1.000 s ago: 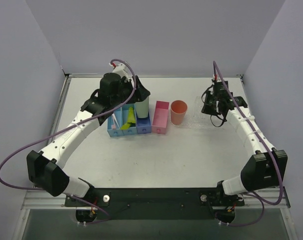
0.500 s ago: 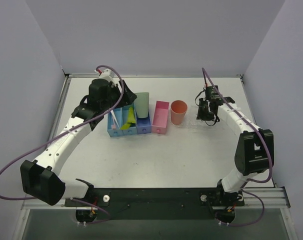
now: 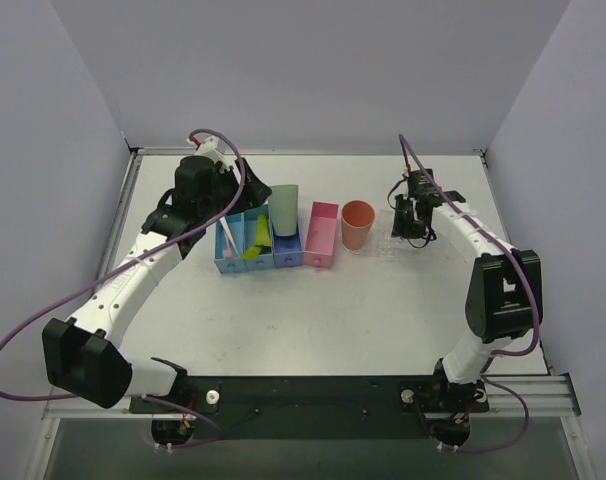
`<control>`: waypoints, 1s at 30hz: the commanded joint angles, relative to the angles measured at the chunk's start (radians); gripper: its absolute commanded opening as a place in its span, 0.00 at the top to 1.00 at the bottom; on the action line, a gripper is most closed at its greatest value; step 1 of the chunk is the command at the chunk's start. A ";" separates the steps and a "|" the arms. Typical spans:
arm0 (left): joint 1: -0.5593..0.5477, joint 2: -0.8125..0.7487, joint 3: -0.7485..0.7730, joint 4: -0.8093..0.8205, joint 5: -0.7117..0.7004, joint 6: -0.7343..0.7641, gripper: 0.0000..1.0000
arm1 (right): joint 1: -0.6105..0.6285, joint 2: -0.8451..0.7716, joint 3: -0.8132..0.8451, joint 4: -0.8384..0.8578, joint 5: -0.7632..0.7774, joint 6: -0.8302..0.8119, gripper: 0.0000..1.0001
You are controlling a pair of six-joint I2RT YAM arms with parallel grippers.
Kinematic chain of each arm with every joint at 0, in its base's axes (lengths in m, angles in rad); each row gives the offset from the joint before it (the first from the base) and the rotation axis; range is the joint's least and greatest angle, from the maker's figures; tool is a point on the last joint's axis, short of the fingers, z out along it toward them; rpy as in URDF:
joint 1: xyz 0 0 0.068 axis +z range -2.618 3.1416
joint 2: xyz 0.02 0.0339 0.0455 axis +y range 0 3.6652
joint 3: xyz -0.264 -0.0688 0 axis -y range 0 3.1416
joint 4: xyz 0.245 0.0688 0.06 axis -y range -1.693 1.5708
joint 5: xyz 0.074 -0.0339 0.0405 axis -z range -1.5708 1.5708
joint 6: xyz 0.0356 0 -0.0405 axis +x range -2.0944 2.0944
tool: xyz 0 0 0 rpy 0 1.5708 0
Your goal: Prepare toiletry sets of a toothbrush and toothpaste on the tray
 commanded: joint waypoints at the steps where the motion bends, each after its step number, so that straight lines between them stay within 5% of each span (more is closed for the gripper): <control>1: 0.013 0.010 0.023 0.052 0.025 -0.008 0.24 | 0.004 0.014 0.040 0.016 -0.001 -0.013 1.00; 30: 0.025 0.038 0.037 0.059 0.045 -0.028 0.25 | 0.011 0.071 0.049 0.021 -0.014 -0.014 1.00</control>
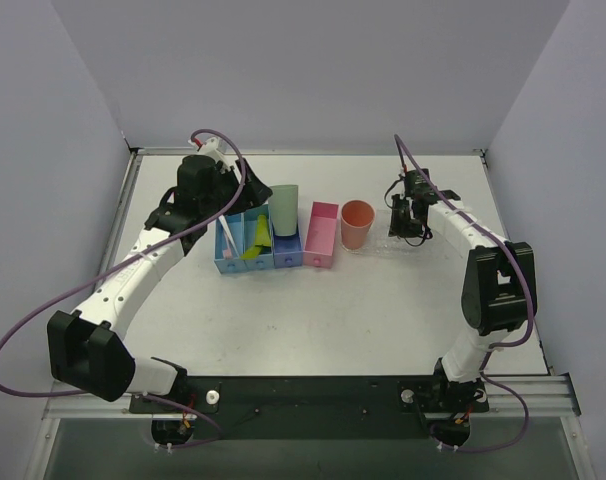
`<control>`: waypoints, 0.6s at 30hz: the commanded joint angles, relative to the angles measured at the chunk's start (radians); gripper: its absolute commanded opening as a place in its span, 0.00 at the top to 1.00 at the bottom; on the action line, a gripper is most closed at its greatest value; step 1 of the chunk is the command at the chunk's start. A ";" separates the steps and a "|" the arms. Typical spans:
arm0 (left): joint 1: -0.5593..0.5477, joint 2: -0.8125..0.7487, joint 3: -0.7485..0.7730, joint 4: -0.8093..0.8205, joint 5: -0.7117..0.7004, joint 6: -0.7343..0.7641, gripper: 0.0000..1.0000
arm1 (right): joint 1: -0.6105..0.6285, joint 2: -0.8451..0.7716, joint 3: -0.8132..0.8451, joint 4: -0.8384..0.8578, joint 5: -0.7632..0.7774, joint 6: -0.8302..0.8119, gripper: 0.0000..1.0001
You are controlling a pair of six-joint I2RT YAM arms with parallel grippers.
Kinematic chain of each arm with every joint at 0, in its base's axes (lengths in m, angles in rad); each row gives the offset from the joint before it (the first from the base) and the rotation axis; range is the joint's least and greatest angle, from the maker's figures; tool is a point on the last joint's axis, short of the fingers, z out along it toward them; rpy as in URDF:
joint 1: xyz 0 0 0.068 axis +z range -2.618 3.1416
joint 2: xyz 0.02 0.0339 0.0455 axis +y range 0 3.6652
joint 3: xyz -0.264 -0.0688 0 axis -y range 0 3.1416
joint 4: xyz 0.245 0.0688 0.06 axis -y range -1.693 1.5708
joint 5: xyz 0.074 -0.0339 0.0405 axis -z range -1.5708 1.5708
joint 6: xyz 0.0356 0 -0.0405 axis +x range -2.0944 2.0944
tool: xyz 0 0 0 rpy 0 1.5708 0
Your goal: Prepare toiletry sets of a toothbrush and toothpaste on the tray
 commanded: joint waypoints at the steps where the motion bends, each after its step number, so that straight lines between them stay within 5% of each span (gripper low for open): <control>1: 0.007 0.000 0.037 0.055 0.014 -0.005 0.25 | 0.006 0.008 0.032 -0.016 -0.007 -0.007 1.00; 5: 0.007 0.008 0.039 0.055 0.017 -0.008 0.25 | 0.004 0.008 0.035 -0.020 -0.003 -0.009 1.00; 18: 0.007 0.032 0.065 0.049 0.034 0.003 0.25 | 0.004 -0.006 0.067 -0.029 -0.002 -0.006 0.69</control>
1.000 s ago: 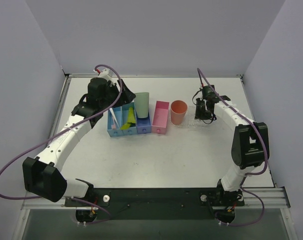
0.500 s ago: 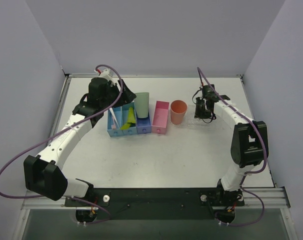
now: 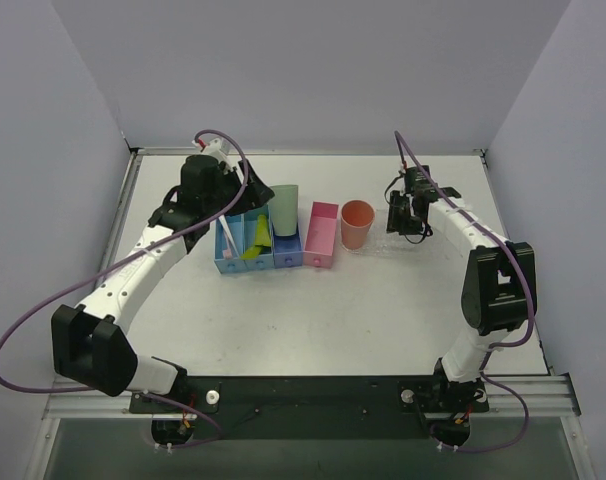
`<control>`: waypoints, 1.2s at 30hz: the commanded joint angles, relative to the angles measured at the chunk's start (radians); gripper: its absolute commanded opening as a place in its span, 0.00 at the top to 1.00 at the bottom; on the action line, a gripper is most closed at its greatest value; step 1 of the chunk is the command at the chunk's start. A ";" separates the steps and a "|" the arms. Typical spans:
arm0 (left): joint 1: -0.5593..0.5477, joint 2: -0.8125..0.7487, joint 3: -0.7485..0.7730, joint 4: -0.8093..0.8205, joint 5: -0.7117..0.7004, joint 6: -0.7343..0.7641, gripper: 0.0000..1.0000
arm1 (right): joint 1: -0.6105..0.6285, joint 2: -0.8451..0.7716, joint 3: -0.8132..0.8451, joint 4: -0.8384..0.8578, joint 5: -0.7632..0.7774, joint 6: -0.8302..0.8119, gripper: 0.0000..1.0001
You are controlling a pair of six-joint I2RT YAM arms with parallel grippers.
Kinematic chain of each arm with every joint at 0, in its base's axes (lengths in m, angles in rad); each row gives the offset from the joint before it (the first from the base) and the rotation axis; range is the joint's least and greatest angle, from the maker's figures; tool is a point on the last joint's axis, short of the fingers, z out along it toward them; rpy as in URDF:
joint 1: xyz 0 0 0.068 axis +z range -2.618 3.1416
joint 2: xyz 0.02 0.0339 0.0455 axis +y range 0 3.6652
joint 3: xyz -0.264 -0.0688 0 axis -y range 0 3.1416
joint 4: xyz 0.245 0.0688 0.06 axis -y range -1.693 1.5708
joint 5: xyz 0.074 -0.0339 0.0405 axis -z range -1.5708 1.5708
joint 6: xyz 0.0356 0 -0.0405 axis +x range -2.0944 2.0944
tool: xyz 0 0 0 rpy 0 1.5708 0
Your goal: Prepare toiletry sets of a toothbrush and toothpaste on the tray
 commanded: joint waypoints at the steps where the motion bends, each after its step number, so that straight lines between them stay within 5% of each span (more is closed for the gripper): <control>1: 0.007 0.011 0.065 0.046 0.020 0.003 0.25 | 0.004 -0.007 0.049 -0.017 -0.002 0.000 0.68; 25: 0.004 0.034 0.080 0.033 0.000 0.023 0.30 | 0.005 -0.112 0.049 -0.072 0.018 -0.005 0.60; 36: -0.006 0.150 0.230 -0.024 -0.056 -0.021 0.33 | 0.004 -0.244 0.058 -0.037 -0.031 0.003 0.58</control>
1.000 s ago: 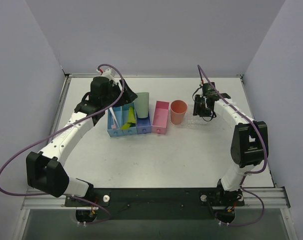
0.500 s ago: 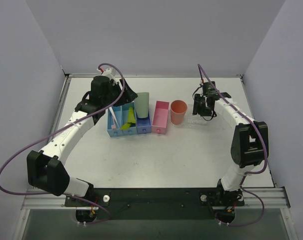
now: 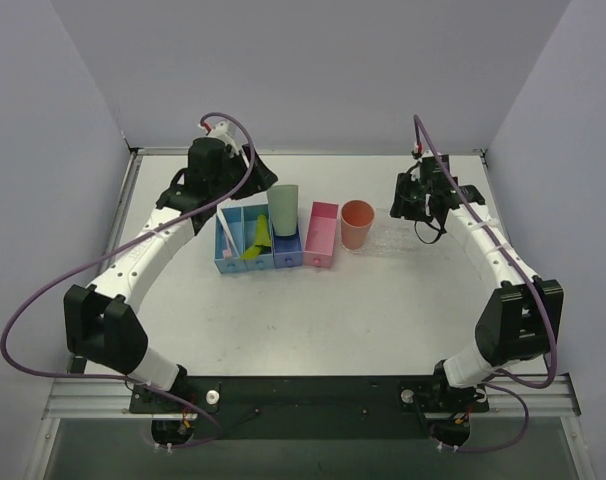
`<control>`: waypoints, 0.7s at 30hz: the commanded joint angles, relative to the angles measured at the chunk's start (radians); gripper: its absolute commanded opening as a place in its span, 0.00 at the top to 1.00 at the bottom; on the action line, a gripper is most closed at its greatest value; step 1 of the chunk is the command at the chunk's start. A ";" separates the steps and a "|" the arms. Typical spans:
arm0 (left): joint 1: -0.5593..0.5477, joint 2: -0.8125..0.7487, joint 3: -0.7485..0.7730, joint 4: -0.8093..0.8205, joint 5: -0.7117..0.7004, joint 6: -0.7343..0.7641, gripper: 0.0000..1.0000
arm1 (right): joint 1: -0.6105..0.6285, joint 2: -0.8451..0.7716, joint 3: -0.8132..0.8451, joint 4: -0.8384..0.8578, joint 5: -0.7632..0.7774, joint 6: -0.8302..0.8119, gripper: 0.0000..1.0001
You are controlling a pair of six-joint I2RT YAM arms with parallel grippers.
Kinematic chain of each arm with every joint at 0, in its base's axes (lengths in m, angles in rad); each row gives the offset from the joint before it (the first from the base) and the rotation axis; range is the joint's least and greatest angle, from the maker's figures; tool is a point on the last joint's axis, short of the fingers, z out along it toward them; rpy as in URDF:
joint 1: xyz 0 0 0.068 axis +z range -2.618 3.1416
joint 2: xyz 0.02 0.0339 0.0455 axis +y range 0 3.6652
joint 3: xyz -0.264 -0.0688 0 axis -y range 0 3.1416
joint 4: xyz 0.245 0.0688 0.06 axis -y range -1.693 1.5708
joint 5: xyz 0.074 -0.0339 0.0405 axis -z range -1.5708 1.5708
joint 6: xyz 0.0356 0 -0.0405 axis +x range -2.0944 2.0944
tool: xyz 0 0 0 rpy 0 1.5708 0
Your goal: Prepare toiletry sets of a toothbrush and toothpaste on the tray
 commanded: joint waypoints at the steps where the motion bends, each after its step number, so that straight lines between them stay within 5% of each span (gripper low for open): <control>1: -0.004 0.074 0.135 -0.070 -0.068 -0.048 0.34 | 0.005 -0.062 0.034 0.007 -0.017 0.006 0.58; 21: 0.038 0.469 0.576 -0.544 -0.170 -0.484 0.34 | 0.004 -0.251 -0.127 0.098 -0.017 0.017 0.58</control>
